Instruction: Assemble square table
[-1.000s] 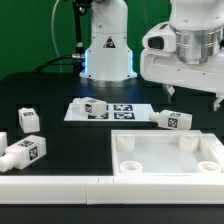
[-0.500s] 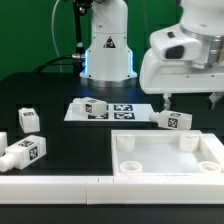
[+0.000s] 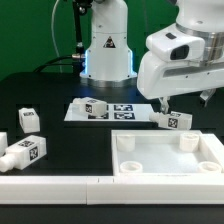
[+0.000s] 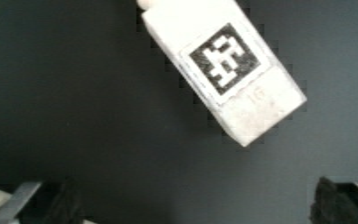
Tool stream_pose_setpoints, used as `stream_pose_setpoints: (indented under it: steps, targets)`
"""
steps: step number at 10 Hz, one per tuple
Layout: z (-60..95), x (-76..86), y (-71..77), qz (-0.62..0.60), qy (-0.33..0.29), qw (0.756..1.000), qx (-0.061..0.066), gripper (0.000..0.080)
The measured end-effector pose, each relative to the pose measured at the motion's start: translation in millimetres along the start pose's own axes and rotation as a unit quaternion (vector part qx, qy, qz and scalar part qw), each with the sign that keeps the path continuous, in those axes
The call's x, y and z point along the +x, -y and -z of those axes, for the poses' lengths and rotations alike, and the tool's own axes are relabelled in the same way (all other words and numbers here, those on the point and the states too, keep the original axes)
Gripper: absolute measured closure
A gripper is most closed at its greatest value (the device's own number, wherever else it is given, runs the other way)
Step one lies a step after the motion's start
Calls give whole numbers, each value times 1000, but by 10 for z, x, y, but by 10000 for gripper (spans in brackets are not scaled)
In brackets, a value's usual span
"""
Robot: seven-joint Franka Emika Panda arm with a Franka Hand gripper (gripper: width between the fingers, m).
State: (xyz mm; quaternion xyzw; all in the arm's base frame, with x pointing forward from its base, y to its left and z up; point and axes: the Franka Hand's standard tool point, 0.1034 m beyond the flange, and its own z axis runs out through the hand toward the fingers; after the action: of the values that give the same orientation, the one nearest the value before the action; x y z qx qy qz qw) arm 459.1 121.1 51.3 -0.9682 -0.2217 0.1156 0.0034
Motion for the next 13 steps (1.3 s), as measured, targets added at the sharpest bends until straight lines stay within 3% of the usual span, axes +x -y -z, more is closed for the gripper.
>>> stream_pose_setpoints:
  steps: [1, 2, 3, 7, 8, 11, 13]
  targets:
    - [0, 7, 43, 67, 3, 998, -19, 151]
    - [19, 41, 150, 141, 3, 989, -47, 151]
    - [-4, 37, 195, 202, 1, 978, -60, 151]
    - [-73, -51, 162, 158, 29, 985, -59, 151]
    - [-135, -109, 197, 147, 73, 983, -79, 151]
    - [-175, -73, 190, 90, 184, 974, -100, 151]
    - [-197, -117, 194, 79, 258, 957, -102, 151]
